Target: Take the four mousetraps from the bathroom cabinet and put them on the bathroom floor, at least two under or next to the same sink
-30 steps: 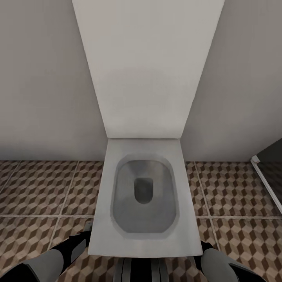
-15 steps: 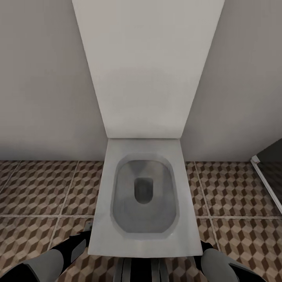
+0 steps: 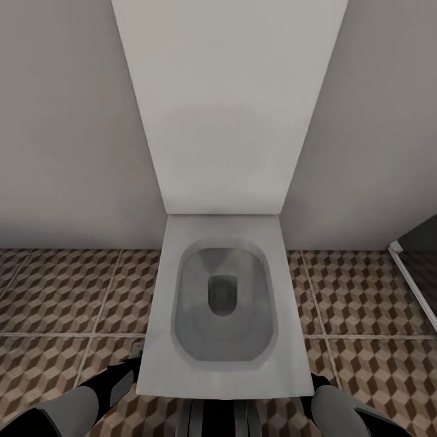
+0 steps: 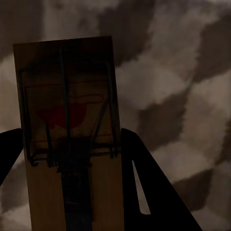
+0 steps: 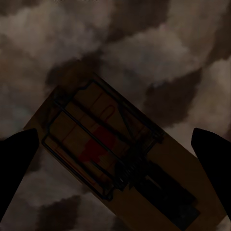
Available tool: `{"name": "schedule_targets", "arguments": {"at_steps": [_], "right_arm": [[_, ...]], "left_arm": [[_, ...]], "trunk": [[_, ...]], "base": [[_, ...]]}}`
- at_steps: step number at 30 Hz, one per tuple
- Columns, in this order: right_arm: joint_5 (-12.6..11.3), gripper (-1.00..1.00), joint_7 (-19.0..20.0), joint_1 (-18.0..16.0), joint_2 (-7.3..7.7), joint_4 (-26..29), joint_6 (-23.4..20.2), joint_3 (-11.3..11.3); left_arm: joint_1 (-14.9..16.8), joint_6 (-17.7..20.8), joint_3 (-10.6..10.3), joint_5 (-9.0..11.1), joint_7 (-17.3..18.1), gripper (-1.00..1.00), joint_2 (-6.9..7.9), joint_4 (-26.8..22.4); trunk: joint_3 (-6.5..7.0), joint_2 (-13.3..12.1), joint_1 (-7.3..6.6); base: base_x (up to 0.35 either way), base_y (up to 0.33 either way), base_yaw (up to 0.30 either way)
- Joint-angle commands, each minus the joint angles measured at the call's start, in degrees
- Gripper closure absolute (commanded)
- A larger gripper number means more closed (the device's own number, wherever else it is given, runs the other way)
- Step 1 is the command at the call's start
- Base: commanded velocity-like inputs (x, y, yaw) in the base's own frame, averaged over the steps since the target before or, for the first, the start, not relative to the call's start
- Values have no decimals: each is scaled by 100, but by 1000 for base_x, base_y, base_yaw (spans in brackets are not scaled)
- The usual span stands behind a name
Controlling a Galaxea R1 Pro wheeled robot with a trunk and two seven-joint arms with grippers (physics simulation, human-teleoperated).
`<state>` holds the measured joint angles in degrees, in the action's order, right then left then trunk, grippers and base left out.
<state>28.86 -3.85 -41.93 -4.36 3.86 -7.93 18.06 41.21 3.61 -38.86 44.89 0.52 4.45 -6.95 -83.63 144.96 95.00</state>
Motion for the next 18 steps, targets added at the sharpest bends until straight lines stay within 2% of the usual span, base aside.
{"name": "schedule_targets", "arguments": {"at_steps": [1, 18], "right_arm": [[59, 100, -10, -219, -4, 9, -30, 42], [67, 100, 5, -219, -13, 9, -47, 40]], "left_arm": [[2, 26, -25, 18, 9, 100, 3, -9], [2, 30, -25, 15, 9, 100, 3, -9]], "trunk": [[-2, 1, -1], [-2, 1, -1]], "base": [[0, 0, 0], [0, 0, 0]]}}
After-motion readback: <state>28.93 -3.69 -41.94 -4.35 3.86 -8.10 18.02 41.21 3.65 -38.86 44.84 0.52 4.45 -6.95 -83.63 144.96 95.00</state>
